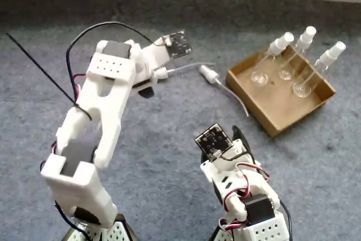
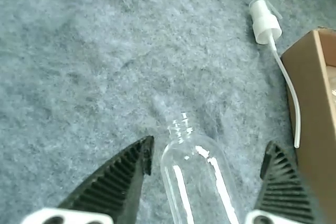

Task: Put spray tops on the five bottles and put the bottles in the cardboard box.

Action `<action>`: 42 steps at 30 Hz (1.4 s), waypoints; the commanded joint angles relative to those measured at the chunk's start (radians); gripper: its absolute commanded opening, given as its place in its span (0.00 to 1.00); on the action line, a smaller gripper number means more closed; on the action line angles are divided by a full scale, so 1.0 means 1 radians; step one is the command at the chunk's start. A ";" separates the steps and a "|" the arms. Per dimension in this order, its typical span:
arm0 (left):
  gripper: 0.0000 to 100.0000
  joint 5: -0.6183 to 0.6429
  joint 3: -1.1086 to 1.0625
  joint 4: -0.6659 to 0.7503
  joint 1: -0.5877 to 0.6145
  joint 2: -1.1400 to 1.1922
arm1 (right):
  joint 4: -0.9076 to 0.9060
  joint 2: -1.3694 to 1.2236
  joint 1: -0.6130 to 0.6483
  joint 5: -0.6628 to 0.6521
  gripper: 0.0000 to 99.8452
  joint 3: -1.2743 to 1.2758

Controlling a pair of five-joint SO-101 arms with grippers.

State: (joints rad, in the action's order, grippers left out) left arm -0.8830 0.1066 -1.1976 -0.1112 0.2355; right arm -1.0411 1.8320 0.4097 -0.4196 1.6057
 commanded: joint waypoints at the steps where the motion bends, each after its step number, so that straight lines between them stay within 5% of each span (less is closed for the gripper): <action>1: 0.24 -0.009 0.292 -0.014 -0.047 0.200 | 0.027 0.007 0.010 0.012 0.29 -0.010; 13: 0.23 -0.038 0.843 -0.126 -0.044 0.661 | 0.027 0.007 0.010 0.012 0.29 -0.010; 19: 0.14 -0.043 1.015 -0.129 -0.044 0.802 | 0.027 0.007 0.010 0.011 0.29 -0.004; 24: 0.12 -0.043 1.112 -0.144 -0.044 0.897 | 0.027 0.007 0.010 0.008 0.29 0.039; 33: 0.07 -0.044 1.250 -0.374 -0.044 0.918 | 0.087 0.007 0.005 0.006 0.29 0.042; 42: 0.03 -0.043 1.250 -0.385 -0.045 0.920 | 0.087 0.007 0.005 0.006 0.29 0.044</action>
State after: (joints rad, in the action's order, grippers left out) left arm -0.9198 1.3080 -1.5735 -0.1496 1.1761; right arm -0.9797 1.8320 0.4097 -0.4196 1.6548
